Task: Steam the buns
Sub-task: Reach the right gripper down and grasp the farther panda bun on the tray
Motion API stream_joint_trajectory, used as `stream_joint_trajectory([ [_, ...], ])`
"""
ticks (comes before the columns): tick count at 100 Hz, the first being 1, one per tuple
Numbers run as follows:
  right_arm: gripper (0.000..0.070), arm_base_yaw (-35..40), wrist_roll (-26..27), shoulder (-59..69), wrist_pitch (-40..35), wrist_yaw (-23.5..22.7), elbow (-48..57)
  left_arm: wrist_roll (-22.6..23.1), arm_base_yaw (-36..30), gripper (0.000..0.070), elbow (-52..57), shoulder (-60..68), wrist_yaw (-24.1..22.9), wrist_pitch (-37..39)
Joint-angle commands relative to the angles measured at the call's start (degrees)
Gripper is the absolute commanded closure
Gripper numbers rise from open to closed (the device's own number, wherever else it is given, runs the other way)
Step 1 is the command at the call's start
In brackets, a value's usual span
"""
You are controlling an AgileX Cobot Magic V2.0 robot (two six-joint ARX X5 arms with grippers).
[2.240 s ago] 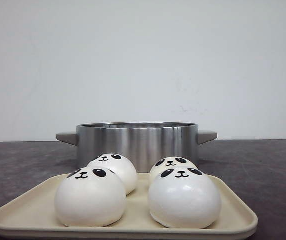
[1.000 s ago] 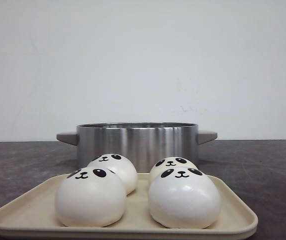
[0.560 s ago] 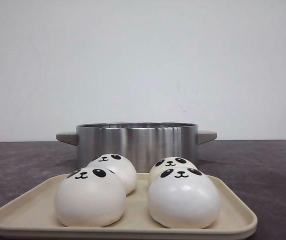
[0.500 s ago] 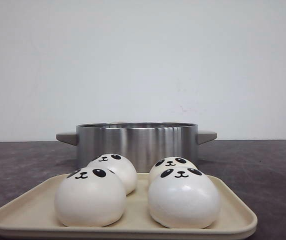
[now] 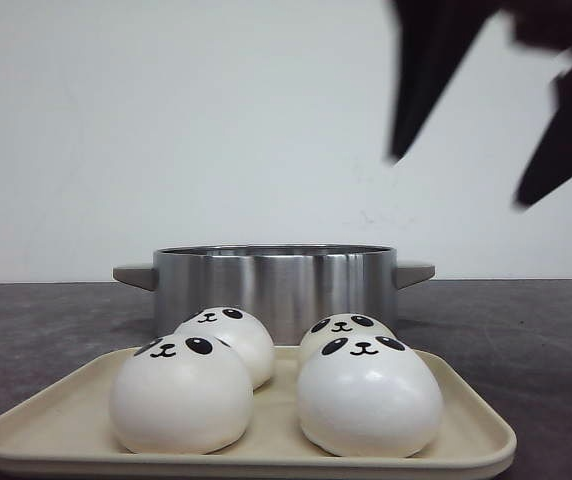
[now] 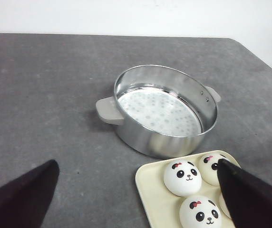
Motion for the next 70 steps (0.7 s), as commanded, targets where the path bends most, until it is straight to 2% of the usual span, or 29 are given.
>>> stream_joint_trajectory([
  [1, 0.0014, 0.79, 2.93, 3.26, 2.29, 0.26, 1.07, -0.46, -0.55, 0.0026, 0.85, 0.11, -0.02, 0.66],
  [40, 0.0015, 1.9, 5.79, 17.42, 13.57, -0.37, 1.09, -1.4, -2.97, 0.0026, 0.87, 0.11, -0.04, 0.57],
  [56, 0.0016, 2.16, 6.84, 19.96, 15.69, -0.33, 1.22, -1.4, -3.54, 0.0026, 0.87, 0.11, -0.07, 0.61],
  [70, 0.0017, 2.47, 6.8, 21.73, 15.78, 1.84, 1.44, -1.38, -3.82, 0.0027, 0.85, 0.11, -0.5, 0.7],
])
